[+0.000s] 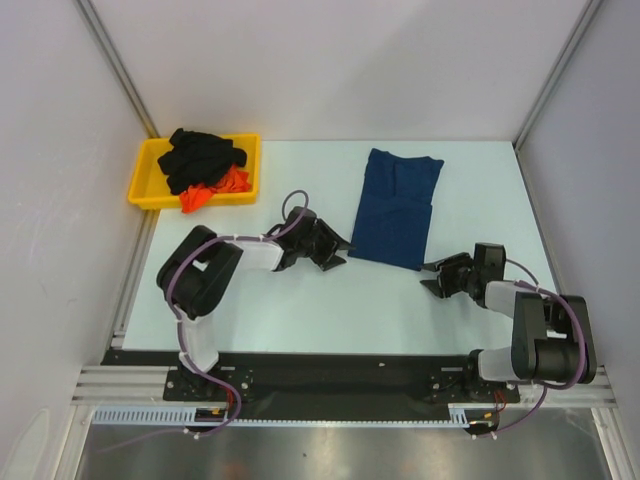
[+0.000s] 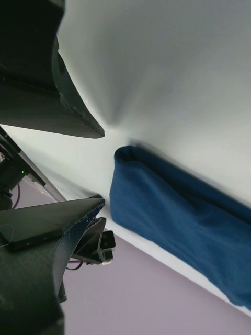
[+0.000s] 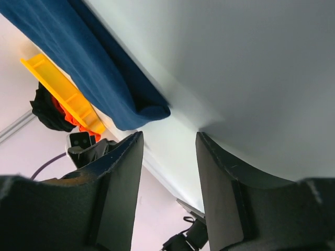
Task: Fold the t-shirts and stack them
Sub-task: Fold the tshirt
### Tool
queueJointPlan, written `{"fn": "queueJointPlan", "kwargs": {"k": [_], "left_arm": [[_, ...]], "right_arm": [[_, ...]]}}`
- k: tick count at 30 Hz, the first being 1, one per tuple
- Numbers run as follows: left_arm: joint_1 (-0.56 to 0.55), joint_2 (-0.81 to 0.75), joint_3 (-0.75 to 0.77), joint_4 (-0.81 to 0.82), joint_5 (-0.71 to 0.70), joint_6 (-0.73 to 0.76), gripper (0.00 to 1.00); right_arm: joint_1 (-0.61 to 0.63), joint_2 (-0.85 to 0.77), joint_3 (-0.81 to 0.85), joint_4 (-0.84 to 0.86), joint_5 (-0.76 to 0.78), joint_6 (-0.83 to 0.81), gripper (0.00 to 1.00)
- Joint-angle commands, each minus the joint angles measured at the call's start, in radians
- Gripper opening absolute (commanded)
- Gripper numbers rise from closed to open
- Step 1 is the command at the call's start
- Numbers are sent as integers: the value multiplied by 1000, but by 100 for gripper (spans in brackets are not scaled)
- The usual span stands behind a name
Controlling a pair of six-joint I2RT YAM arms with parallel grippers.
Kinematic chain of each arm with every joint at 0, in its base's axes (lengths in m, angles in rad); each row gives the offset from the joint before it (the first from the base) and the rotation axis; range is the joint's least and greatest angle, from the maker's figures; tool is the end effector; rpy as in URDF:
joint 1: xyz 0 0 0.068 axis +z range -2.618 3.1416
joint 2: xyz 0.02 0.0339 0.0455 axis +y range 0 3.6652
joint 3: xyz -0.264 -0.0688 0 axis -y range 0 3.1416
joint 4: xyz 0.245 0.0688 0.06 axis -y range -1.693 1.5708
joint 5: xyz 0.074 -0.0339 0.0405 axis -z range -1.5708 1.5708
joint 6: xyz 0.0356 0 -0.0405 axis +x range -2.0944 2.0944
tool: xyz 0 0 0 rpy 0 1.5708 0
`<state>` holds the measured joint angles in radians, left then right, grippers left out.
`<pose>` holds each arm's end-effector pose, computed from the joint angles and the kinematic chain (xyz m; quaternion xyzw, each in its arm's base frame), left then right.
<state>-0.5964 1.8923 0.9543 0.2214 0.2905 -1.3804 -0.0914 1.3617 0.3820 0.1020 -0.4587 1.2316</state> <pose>0.3072 -0.2209 0.1309 -0.2886 0.8552 -0.4148 0.1154 0.2197 -0.0043 0.1203 0.5017 0.7702 0.3585 0.1630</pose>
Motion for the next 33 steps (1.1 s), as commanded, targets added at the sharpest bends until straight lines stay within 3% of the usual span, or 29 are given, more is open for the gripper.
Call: {"fn": "queueJointPlan", "kwargs": {"k": [1,24,33], "left_arm": [[-17,25,43,-16,-39,-9,55],[-32,103,93,-88,-125,-91,45],[-33,117,104,-76,-134,-100,34]], "right_arm": [[15,20,29,67,25,12,50],[47,83,20,173,117,129,45],[62,51,-3,148,117,149,43]]}}
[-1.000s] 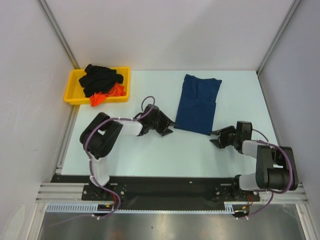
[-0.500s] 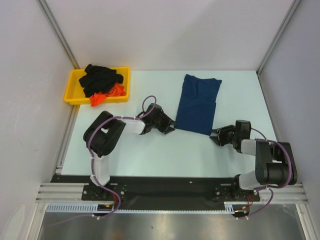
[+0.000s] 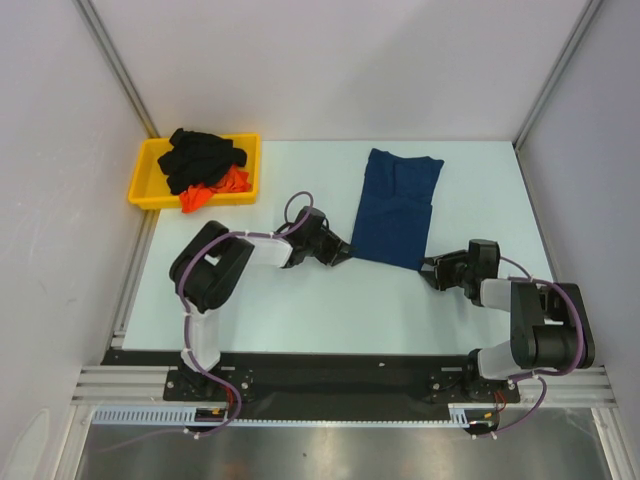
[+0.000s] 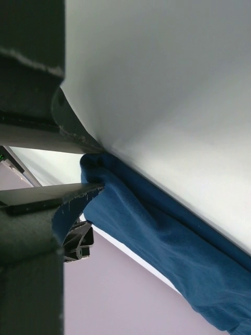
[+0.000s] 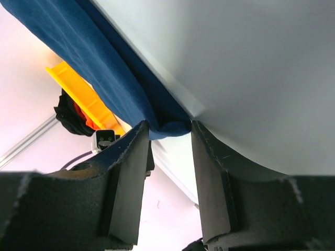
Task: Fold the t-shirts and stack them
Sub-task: Fold the tshirt
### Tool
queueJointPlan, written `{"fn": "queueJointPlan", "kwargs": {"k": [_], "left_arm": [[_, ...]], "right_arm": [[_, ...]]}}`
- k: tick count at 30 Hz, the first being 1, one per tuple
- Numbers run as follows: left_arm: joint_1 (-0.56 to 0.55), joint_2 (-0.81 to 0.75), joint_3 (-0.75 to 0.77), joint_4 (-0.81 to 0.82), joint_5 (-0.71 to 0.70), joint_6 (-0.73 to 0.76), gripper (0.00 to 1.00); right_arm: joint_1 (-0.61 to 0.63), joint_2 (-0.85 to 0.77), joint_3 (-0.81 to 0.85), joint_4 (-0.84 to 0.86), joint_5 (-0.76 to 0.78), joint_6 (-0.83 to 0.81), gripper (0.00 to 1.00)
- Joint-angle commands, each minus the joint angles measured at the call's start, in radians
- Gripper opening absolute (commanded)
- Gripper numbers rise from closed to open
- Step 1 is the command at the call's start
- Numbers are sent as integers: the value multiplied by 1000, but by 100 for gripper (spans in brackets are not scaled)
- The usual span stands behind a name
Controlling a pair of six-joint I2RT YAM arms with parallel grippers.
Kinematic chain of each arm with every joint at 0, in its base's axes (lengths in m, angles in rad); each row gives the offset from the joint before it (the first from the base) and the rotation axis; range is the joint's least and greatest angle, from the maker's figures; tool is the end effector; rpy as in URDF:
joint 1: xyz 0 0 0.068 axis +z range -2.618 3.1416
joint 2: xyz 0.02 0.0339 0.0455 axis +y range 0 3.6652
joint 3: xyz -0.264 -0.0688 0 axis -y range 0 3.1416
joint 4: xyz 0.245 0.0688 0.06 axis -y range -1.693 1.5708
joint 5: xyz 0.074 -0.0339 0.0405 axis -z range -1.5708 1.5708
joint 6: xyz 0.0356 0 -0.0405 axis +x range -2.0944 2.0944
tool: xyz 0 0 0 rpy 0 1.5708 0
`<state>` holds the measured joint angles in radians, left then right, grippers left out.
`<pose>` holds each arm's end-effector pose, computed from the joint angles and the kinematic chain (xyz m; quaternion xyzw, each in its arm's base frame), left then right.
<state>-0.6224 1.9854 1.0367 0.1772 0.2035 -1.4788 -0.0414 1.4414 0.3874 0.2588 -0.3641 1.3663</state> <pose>0.3175 -0.2367 0.1151 -0.3446 0.8501 -0.3824 0.1112 0.2346 0.0030 0.1153 0.5370 0.7384 0.3609 0.1902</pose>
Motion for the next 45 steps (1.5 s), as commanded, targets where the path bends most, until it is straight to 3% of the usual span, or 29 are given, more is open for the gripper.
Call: {"fn": "queueJointPlan", "kwargs": {"k": [1,4,11,18,21,22,25,30,38,45], "left_arm": [[-8,26,22,-30,-47,0,33],[-7,29,20,-24,-36,-2,26],[-8,32,17,-19,-36,5,20],[-8,41,36,-22,-30,28,8],[-7,44,46,-27,-32,37,0],[-7,44,49,-27,-30,41,0],[-7,43,69,-56,-30,86,0],[-7,-9,40,-79,-45,175,0],[-26,-195,-161,-45,-49,181,0],[-108,-396,-323,-41,-75,150,0]], "right_arm": [[14,-30,-10,-9,19,14,43],[14,-41,-13,-29,8,17,45],[0,8,24,-26,28,5,49],[-12,79,28,16,11,11,41],[-12,100,28,28,1,4,26],[-12,105,30,34,-10,4,15],[-12,111,51,-10,-27,-36,0],[-6,38,65,-137,-41,-134,0],[0,-97,76,-388,-93,-354,0],[38,-316,21,-568,-79,-380,0]]}}
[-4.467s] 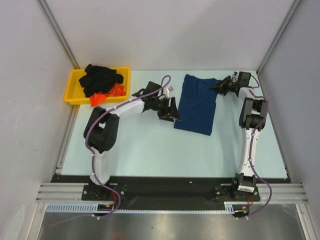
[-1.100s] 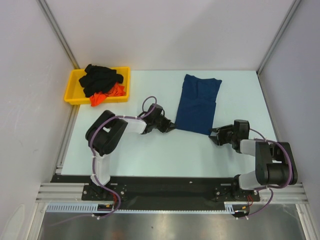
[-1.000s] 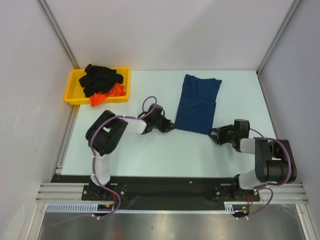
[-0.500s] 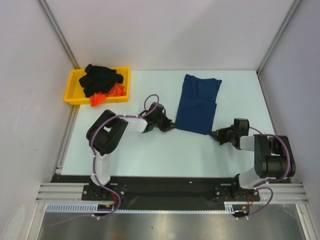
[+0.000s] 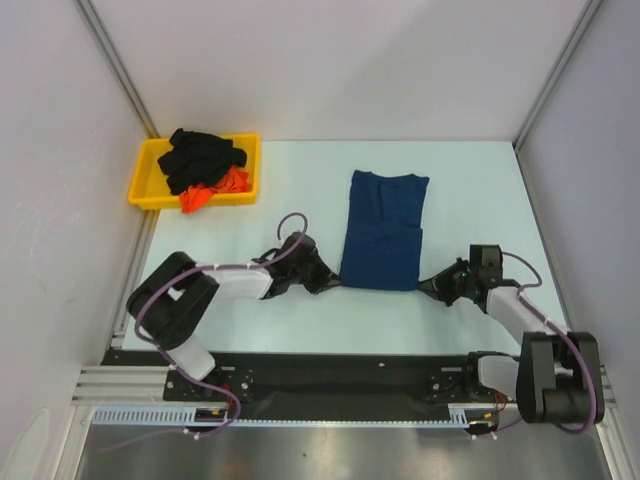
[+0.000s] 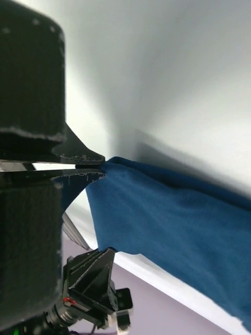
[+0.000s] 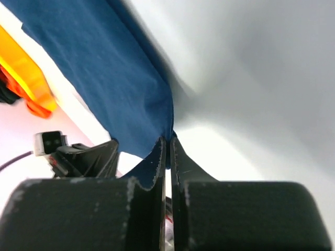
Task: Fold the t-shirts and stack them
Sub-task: Fold the tshirt
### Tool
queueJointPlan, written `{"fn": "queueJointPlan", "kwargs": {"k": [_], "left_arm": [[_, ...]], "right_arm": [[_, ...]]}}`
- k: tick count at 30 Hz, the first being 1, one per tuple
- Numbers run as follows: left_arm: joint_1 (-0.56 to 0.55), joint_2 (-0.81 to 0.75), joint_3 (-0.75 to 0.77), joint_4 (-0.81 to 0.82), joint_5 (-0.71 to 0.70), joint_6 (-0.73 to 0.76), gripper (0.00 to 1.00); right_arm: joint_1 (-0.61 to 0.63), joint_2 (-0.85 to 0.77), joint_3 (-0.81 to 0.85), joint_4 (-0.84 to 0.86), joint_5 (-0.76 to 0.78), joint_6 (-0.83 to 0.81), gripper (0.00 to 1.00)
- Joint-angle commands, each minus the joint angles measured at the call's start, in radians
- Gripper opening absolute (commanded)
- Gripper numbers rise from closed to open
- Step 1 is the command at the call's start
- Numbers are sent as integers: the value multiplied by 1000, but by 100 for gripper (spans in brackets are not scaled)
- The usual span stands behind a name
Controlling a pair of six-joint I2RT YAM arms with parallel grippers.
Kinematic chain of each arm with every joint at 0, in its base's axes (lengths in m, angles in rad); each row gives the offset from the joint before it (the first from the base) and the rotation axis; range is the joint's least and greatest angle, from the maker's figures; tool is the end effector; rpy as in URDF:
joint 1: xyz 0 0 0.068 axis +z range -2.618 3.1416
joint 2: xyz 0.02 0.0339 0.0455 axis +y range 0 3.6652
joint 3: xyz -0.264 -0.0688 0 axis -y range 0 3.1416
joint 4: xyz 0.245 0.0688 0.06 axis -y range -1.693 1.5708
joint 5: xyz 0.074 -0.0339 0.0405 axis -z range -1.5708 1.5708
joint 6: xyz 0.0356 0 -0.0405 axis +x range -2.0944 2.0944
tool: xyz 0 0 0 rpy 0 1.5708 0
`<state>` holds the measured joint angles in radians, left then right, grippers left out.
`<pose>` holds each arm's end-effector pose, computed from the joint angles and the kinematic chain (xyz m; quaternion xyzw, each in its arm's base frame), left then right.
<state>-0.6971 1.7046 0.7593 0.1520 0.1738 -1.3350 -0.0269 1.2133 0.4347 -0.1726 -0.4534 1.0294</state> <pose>0.2443 -0.2126 0.1339 -0.2578 0.8857 -0.3633 0.1306 0.2061 0.0101 0.1452 0.4085 0.8361 0.3305 0.1577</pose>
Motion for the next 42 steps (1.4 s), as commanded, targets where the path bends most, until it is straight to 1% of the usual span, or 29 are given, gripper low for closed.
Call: {"fn": "queueJointPlan", "kwargs": {"k": [1,4,6,7,9,10,12,13,14,15,16,20,22,23,24,25,27,29,31,32,33,34,35,36,37,39,40,41,42], "left_arm": [[-57,-141,-92,-19,-59,-4,0],[-106,-262,-191,-22,-80,-67,0],[-128,-316,-227,-40,-102,-93,0],[-148,-370,-250,-76,-111,-98,0],[-166,-419,-278,-103,-134,-119,0],[-179,-462,-307,-118,-140,-130,0],[-191,-503,-331,-123,-148,-153,0],[-208,-541,-342,-143,-148,-158,0],[-219,-559,-344,-144,-151,-162,0],[-240,-577,-344,-201,-163,-162,0],[-249,-600,-347,-219,-168,-165,0],[-280,-715,-344,-310,-171,-181,0],[-286,-734,-302,-382,-172,-159,0],[-285,-735,-278,-423,-203,-132,0],[-286,-734,-252,-504,-210,-122,1],[-286,-731,-209,-531,-226,-115,1],[-280,-721,-169,-561,-250,-72,0],[-237,-705,-103,-559,-252,-11,0],[-153,-644,-25,-554,-220,32,0],[-118,-608,1,-545,-182,75,0],[-54,-574,32,-520,-136,101,0],[-23,-484,108,-508,-114,172,0],[2,-435,164,-512,-90,207,0],[24,-384,226,-558,-86,238,0],[57,-279,347,-566,-80,297,0],[94,-183,457,-584,-51,338,0],[100,-143,554,-592,-48,350,0],[108,-69,598,-591,-46,371,0],[123,-33,635,-588,-34,381,0]], "right_arm": [[54,-118,-31,-189,16,-42,0],[108,-239,-54,-301,56,-29,0],[140,-328,-74,-346,65,-11,0],[153,-349,-91,-388,68,-2,0],[174,-408,-97,-435,87,3,0],[205,-467,-100,-477,107,18,0],[232,-523,-108,-516,119,38,0],[260,-578,-109,-554,127,59,0],[278,-599,-105,-570,131,66,0],[295,-621,-100,-605,145,76,0],[327,-650,-94,-619,148,84,0],[407,-690,-68,-674,165,130,0],[442,-707,-39,-705,200,146,0],[462,-712,-27,-709,208,152,0],[464,-707,-5,-708,211,153,0],[464,-699,12,-700,209,149,0],[460,-645,50,-688,220,126,0],[443,-569,126,-641,211,97,0],[381,-433,227,-595,180,26,0],[352,-384,271,-582,165,-3,0],[314,-338,307,-552,132,-31,0],[245,-231,375,-530,108,-92,0],[204,-175,409,-509,81,-115,0],[174,-106,444,-489,34,-142,0],[127,-1,491,-479,15,-181,0],[102,112,634,-470,-27,-213,0],[81,211,680,-470,-37,-224,0],[75,256,773,-472,-48,-244,0],[68,296,814,-476,-68,-252,0]]}}
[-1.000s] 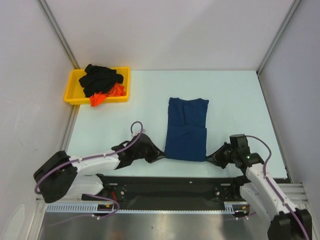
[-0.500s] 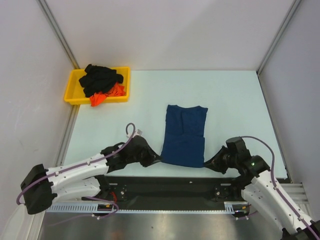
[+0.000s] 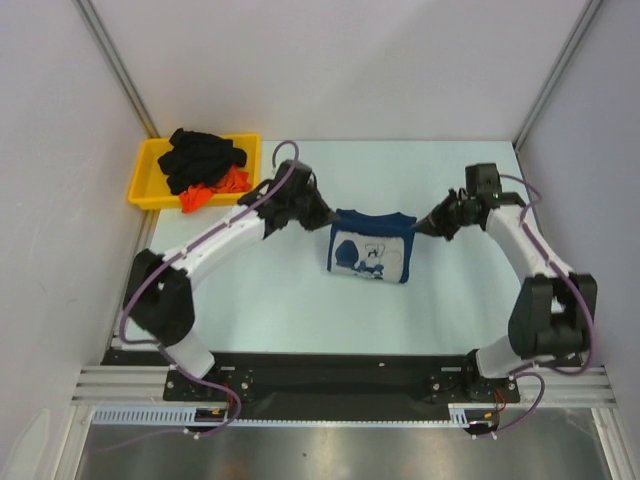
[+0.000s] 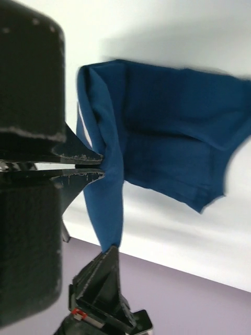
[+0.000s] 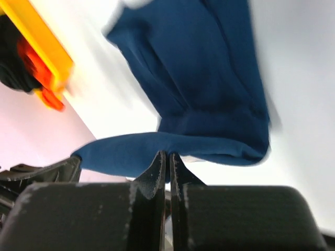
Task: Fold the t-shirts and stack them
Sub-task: Fold the tshirt
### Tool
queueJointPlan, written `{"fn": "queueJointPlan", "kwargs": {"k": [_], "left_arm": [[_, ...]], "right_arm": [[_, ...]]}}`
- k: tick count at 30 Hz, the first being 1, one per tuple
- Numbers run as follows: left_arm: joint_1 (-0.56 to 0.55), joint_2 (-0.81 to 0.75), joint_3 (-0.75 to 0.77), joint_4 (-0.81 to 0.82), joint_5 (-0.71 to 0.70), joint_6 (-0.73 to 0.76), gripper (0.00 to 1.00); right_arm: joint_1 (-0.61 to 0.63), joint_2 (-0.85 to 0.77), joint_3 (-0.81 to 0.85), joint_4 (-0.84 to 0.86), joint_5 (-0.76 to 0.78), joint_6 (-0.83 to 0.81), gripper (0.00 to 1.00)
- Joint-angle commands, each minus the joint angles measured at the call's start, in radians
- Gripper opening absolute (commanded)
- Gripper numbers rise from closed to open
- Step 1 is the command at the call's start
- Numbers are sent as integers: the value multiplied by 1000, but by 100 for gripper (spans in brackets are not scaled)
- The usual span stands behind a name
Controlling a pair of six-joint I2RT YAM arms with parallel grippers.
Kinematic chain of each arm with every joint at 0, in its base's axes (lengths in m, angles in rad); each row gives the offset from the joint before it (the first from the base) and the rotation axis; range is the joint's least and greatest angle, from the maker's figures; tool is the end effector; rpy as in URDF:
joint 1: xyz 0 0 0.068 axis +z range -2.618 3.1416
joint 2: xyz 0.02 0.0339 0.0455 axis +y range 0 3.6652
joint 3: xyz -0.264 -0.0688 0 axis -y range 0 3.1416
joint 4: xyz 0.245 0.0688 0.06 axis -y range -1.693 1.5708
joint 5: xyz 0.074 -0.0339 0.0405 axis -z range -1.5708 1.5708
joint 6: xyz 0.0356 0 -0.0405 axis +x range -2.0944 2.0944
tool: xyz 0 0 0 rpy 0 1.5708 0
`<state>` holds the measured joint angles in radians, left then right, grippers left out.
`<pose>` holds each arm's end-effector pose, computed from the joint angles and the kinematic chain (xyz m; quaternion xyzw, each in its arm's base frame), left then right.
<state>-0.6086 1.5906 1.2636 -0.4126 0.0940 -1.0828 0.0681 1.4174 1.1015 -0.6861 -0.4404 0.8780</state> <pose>0.2913 -0.2071 0.2818 -0.1962 0.8928 -0.3303 0.2353 0.2867 0.0348 0.2658 0.3127 0.8850 0.3114 0.1482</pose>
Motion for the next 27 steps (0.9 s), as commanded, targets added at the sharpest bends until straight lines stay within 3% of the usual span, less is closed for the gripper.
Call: {"fn": "queueJointPlan", "kwargs": {"k": [1,8,17,27], "left_arm": [[44,115,208,-28,59,132,0],[104,368,468,-29,167,155,0],[153,546,571,47,289,133,0],[187,649,669,37,261,170,0]], "right_arm": [[-33,142,184,34,-93,-108,0],[-60,385,380,57,-142,-111,0],[-106,525,474,69,-150,-108,0],[-128,690,569,105,-188,-132,3]]}}
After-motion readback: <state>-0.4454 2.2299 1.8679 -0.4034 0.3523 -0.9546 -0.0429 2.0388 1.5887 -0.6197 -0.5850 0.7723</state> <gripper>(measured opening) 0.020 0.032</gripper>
